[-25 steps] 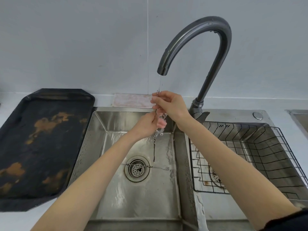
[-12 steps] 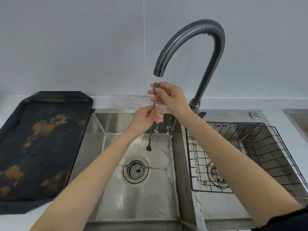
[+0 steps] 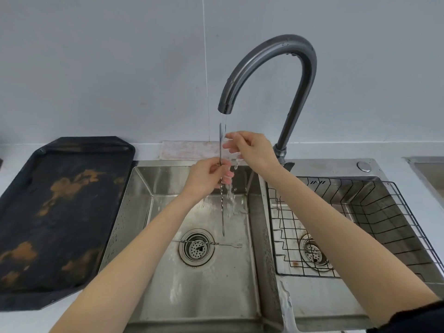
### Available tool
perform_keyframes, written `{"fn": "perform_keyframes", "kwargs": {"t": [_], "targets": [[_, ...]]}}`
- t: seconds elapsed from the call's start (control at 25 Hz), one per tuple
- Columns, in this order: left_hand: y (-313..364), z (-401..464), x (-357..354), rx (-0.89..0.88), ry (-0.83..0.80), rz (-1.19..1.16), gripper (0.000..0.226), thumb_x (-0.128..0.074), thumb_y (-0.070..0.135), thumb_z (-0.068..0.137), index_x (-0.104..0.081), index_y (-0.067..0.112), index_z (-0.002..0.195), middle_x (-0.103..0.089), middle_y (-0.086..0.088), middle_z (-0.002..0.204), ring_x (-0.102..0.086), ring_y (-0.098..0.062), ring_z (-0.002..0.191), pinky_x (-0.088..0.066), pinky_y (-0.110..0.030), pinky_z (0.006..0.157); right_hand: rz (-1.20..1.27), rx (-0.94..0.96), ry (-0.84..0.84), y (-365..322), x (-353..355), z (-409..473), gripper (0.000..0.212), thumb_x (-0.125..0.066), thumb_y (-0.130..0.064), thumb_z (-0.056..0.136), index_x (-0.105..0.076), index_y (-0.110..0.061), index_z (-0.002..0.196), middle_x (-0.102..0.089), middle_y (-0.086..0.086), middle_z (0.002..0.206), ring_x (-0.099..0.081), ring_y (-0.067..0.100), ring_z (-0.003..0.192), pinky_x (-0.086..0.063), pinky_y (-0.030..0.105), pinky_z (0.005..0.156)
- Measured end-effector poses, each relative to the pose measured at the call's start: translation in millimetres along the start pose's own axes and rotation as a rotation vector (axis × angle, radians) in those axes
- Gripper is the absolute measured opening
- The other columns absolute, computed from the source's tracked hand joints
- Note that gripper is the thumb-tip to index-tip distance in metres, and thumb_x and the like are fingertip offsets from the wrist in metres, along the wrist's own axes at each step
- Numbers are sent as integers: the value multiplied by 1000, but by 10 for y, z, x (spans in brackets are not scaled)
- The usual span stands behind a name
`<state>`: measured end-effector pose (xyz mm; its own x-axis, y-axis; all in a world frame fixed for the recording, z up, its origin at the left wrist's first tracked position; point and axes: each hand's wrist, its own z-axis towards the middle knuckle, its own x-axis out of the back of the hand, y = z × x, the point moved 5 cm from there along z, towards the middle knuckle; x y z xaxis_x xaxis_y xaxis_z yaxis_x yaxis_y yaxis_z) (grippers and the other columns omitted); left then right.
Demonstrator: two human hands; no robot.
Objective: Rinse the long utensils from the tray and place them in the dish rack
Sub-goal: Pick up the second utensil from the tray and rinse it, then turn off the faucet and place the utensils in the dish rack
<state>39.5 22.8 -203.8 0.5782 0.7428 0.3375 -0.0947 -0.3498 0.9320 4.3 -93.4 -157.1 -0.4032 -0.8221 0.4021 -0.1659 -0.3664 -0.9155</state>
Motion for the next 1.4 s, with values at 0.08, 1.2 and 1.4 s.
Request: {"fn": "perform_keyframes", "kwargs": {"t": [0.08, 1.2, 1.4], "targets": [[8, 3, 12, 39, 4, -71, 18, -50, 21, 91, -63, 14, 101, -67, 5, 73, -63, 4, 48, -52, -13, 50, -52, -5, -13, 98, 75, -45, 29, -41, -21, 96, -65, -11, 108, -73, 6, 100, -64, 13, 87, -46, 15, 74], [-769, -118, -27, 596, 191, -749, 18, -44, 18, 92, -55, 16, 77, -58, 0, 80, -57, -12, 70, -55, -23, 54, -258, -114, 333, 1011, 883, -242, 12, -60, -18, 85, -69, -11, 90, -70, 11, 99, -56, 12, 80, -39, 19, 71], [-791, -117, -58, 600, 193, -757, 19, -43, 17, 93, -55, 16, 77, -57, -1, 79, -56, -13, 70, -49, -27, 66, -265, -113, 332, 1006, 886, -233, 12, -61, -19, 85, -69, -12, 90, -70, 10, 99, -56, 12, 79, -39, 19, 72]]}}
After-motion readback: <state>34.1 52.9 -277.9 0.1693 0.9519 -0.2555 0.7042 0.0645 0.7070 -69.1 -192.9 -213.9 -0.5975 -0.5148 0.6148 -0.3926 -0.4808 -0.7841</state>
